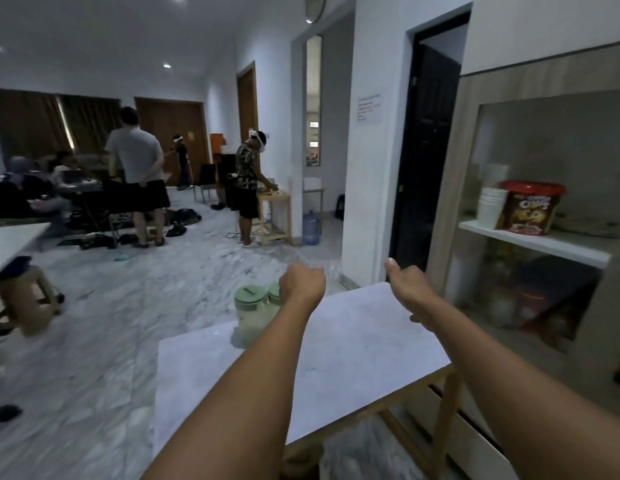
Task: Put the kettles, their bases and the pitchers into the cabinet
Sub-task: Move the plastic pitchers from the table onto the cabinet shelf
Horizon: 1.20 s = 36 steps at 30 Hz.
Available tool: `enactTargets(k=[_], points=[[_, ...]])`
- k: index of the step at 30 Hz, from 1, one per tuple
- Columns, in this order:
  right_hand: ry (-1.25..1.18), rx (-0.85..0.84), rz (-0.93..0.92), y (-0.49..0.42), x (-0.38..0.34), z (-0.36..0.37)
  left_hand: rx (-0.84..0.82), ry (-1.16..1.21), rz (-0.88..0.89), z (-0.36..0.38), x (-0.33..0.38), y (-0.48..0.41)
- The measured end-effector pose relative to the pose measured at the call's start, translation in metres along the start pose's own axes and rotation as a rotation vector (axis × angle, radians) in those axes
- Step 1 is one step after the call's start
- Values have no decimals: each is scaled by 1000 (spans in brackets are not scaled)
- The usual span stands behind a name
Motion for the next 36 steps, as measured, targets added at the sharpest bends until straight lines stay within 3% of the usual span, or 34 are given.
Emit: enactTargets(k=[6,12,17,20,23,27,36], points=[[29,-188,68,-2,9,147,64,-63,-206,-73,-113,-54],[61,-230,74,-55,21,222,20,-20,-303,-54,-163,-114],[80,-244,124,-127,46,263,-35,33,-401,7,-190,-180],[16,-288,266,-171,72,289,-97,111,-508,51,-204,-217],[-66,-378,414,-203,95,320,-78,202,-591,86,-221,-250],[-92,-438,474,-235,111,357,-17,252,-674,111,-243,-279],[-188,-378,441,-254,114,362,12,21,-584,97,-223,-303]])
Point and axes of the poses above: each hand's wrist, its own y-axis away from the middle knuckle, its own z-axis out of the palm, x = y × z, the point moved 9 cm from there along -y, towards the middle knuckle, and after that the axes turned 8 degrees about -y, right-handed, at the moved point
